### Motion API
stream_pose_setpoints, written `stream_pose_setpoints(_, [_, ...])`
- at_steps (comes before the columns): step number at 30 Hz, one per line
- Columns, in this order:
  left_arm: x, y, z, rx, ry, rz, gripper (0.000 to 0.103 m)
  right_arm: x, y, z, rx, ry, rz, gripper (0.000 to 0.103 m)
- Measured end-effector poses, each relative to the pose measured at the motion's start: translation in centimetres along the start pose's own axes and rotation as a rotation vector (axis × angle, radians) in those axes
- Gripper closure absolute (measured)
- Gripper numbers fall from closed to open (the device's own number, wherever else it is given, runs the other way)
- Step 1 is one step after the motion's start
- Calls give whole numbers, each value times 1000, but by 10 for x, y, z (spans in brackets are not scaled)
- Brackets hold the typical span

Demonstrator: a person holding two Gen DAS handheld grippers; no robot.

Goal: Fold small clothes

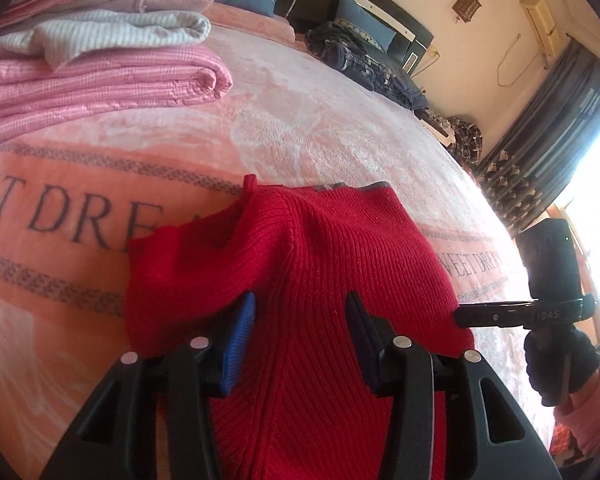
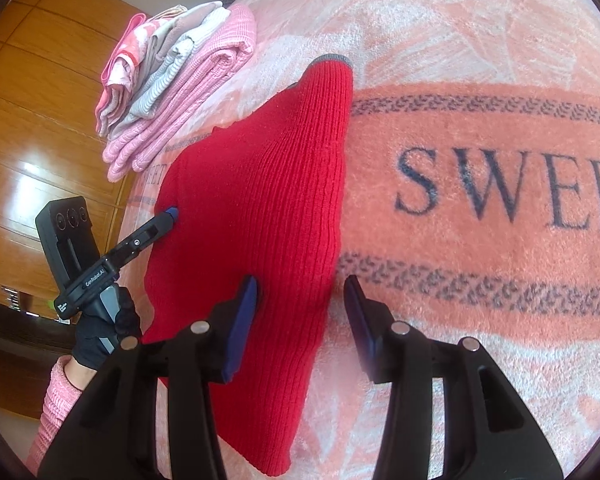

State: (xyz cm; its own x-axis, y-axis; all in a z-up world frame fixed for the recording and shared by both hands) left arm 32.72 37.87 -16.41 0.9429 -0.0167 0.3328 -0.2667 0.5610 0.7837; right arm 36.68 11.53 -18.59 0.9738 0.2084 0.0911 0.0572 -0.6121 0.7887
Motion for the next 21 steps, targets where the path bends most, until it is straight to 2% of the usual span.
stream_pose_setpoints(2, [1,15,-2,-24,26,20,52,-2,7,-3,15,7,9,57])
stream_pose_setpoints(3, [-1,24,-3,-33,40,27,42,-4,12,-5,32,15,15,57])
stream_pose_setpoints(5, [-6,40,-12,-18,91,29,31,-6,20,-9,59,36,27,53])
stream_pose_setpoints(8, [-22,49,-35,-63,164,-15,30,-7,28,-12,76,53,37,51])
stream_pose_setpoints(10, [-34,44,-50,-119,217,-48,30,-7,28,-12,87,50,32,50])
stream_pose_setpoints(12, [-40,37,-61,-140,255,-61,31,-7,26,-11,93,49,26,50])
stream_pose_setpoints(16, [-36,19,-67,-217,287,-84,31,-7,19,-10,115,47,4,50])
stream_pose_setpoints(19, [-31,-3,-65,-313,312,-131,31,-7,12,-9,130,46,-15,50])
stream_pose_setpoints(21, [-28,-13,-65,-319,304,-132,30,-7,8,-7,135,47,-23,49])
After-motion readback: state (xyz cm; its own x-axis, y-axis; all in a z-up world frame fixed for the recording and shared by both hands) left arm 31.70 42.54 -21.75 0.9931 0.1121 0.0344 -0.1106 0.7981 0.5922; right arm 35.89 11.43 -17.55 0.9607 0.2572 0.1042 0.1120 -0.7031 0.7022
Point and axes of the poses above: each gripper's, at about its wrist camera, not at the fingertips, and y roughly against the way its jaws point, z to its right, x to its top, the point moved 5 cm from there along -y, roughly the way its jaws point, and after that the axes turned 13 degrees about -z, right-handed, at the moved point
